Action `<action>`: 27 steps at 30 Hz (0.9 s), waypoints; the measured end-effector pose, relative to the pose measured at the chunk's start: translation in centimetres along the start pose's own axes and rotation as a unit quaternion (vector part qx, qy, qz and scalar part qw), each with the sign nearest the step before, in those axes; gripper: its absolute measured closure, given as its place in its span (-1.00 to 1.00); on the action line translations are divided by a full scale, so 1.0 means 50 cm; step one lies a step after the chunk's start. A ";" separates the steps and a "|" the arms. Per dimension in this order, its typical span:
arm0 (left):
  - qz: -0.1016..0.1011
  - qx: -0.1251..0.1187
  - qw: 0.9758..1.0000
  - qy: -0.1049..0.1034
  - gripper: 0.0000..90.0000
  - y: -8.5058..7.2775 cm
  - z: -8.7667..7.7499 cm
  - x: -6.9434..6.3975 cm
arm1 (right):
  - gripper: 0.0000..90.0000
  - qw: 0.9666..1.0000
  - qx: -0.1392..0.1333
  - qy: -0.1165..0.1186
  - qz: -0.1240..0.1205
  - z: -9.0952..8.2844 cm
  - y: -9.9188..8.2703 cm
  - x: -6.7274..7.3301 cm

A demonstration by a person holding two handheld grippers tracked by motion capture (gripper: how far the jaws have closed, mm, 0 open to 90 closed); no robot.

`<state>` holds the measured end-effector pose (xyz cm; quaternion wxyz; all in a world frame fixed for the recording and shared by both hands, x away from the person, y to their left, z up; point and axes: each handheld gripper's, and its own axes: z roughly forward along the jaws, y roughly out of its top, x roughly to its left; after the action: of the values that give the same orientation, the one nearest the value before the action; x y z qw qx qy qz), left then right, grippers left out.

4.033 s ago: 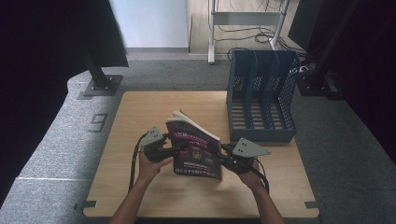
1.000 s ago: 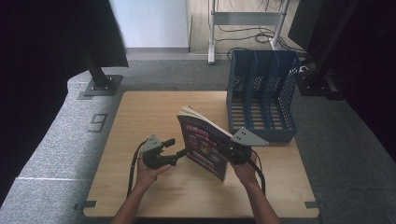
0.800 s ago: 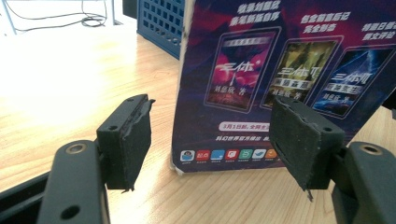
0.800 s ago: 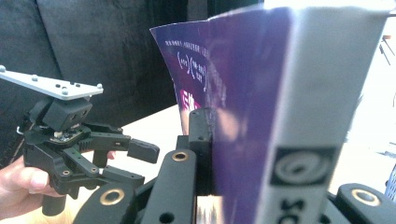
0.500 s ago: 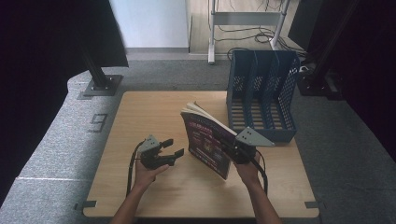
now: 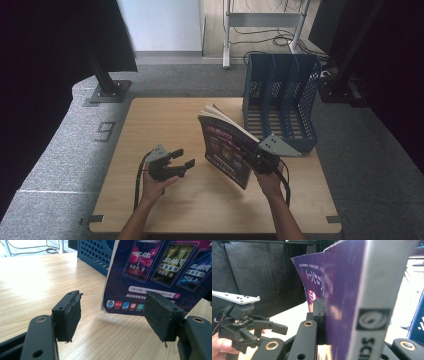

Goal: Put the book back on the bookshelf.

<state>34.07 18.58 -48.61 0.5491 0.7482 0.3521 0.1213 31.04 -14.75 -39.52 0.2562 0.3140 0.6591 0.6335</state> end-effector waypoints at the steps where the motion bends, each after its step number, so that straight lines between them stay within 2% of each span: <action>1: 0.000 0.000 1.000 0.000 -0.33 0.000 0.000 0.000 | 0.82 1.000 -0.001 -0.002 0.000 -0.002 0.001 -0.001; 13: -0.006 0.005 1.000 -0.006 -0.33 -0.004 0.003 0.004 | 0.82 1.000 -0.011 -0.015 0.001 -0.016 0.012 -0.015; 27: -0.001 0.012 1.000 -0.002 -0.33 -0.006 0.004 0.004 | 0.82 0.999 -0.021 -0.028 0.004 -0.023 0.025 -0.031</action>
<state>34.21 18.58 -48.99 0.5411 0.7544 0.3532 0.1152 31.33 -16.67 -38.27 0.2781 0.3288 0.6370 0.6394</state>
